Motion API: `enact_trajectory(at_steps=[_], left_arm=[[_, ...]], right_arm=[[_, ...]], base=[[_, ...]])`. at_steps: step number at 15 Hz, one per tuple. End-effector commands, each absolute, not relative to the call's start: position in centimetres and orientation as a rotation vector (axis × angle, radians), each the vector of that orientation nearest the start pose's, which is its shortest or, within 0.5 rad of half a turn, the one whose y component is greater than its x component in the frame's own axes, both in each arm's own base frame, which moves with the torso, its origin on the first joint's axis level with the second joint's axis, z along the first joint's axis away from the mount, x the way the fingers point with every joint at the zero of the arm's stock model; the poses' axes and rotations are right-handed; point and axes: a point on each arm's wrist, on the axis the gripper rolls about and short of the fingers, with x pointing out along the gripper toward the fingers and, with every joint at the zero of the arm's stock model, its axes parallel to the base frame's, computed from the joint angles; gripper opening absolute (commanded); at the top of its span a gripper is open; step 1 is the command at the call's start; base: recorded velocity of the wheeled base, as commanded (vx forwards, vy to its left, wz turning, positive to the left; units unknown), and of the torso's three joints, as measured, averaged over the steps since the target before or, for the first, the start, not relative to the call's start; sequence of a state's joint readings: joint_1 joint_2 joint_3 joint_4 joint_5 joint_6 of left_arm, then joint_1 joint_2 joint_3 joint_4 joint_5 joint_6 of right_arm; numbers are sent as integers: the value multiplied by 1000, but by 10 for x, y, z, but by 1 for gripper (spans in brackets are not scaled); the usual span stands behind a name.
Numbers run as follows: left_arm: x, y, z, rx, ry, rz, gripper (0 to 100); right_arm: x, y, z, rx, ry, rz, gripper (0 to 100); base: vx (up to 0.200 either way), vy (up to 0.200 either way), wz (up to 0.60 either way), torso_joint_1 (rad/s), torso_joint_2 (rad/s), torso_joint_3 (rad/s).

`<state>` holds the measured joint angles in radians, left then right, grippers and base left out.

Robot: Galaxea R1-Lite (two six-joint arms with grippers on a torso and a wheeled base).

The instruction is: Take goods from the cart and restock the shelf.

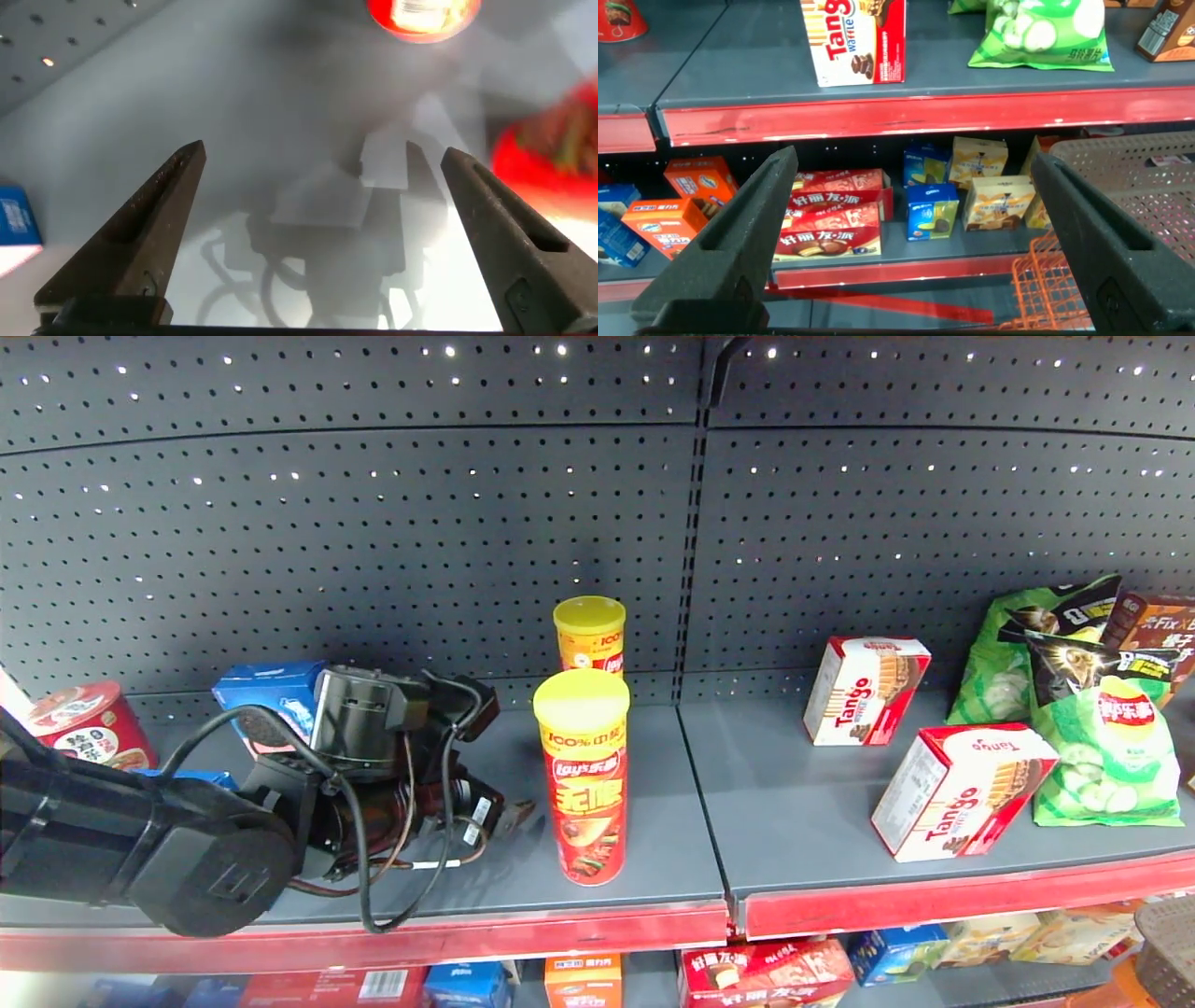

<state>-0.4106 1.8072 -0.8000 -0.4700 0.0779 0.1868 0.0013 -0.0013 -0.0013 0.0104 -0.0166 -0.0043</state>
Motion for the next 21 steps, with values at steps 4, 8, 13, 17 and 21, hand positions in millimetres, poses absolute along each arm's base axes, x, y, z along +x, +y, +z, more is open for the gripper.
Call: enact_trajectory(at_steps=[4,8,13,17,21], left_arm=[[274,-132,134,318,485,-416,100],[272,-136,134,321,483,-430,100],[272,-137,135,321,480,-433,100],[271,-140,135,322,479,-445,100],[267,-130,125,323,524,-417,100]], right_arm=[[-23,0,75,-5,9,-15,100],[-23,0,75,-5,9,-15,100],[-23,0,75,-5,8,-15,100],[-23,0,75,-5,9,-15,100],[-23,0,75,-5,9,-15,100]], base=[[0,0,0,0,0,0],[0,0,0,0,0,0],[0,0,0,0,0,0],[0,0,0,0,0,0],[0,0,0,0,0,0]])
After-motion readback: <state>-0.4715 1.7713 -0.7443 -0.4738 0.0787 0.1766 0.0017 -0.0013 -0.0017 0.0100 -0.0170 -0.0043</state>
